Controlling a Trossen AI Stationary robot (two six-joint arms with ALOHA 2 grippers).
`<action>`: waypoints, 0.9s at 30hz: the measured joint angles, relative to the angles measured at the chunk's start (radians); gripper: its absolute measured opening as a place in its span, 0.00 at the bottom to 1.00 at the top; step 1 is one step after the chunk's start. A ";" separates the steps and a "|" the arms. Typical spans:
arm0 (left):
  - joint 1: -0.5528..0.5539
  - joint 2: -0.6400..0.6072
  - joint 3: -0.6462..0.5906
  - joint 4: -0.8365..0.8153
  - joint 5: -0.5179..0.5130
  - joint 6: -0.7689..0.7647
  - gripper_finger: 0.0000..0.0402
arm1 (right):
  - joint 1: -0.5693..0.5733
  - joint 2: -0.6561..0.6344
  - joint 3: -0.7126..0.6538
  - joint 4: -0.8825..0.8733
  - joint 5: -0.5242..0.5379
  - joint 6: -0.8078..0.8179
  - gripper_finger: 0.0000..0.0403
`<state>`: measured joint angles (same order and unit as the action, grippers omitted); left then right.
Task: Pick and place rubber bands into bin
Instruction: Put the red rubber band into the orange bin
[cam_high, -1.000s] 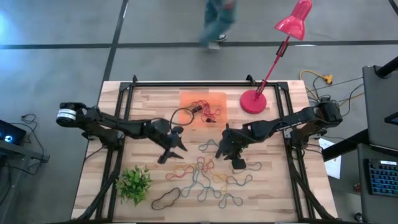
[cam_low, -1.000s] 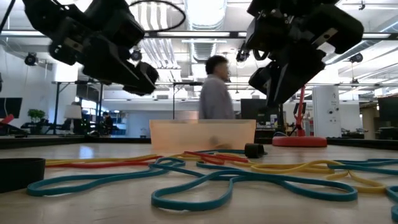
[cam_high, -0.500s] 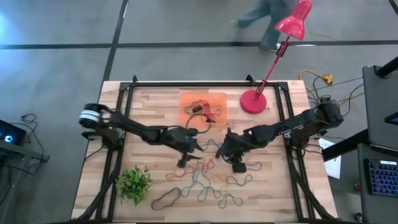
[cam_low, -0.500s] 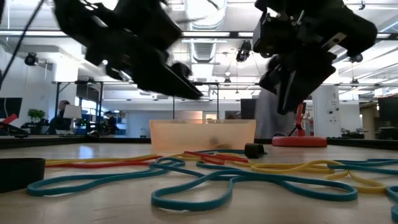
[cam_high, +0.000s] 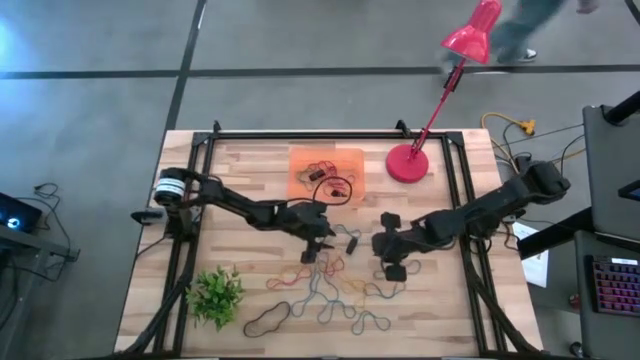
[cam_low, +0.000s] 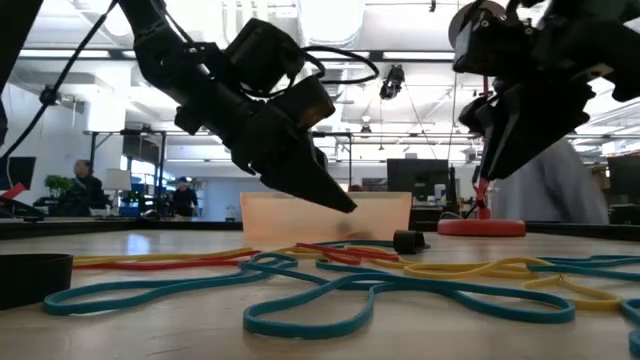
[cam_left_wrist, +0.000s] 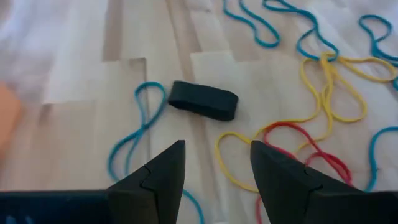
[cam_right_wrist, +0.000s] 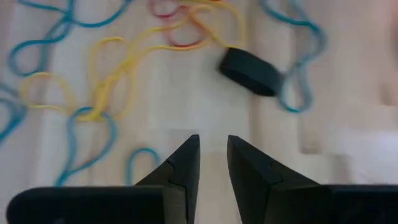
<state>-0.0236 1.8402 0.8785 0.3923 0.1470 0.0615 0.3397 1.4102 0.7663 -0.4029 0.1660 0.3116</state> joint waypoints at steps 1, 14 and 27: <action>0.000 -0.011 -0.001 -0.022 -0.011 0.005 0.41 | 0.007 -0.013 -0.011 0.001 0.024 0.007 0.18; -0.022 -0.072 -0.007 -0.254 0.011 0.070 0.41 | 0.023 -0.136 -0.183 0.253 0.074 0.003 0.19; -0.071 -0.001 0.000 -0.158 0.018 0.112 0.41 | 0.022 -0.134 -0.218 0.358 0.081 -0.018 0.18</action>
<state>-0.0950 1.8390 0.8783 0.2343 0.1652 0.1734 0.3618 1.2762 0.5480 -0.0452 0.2466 0.2937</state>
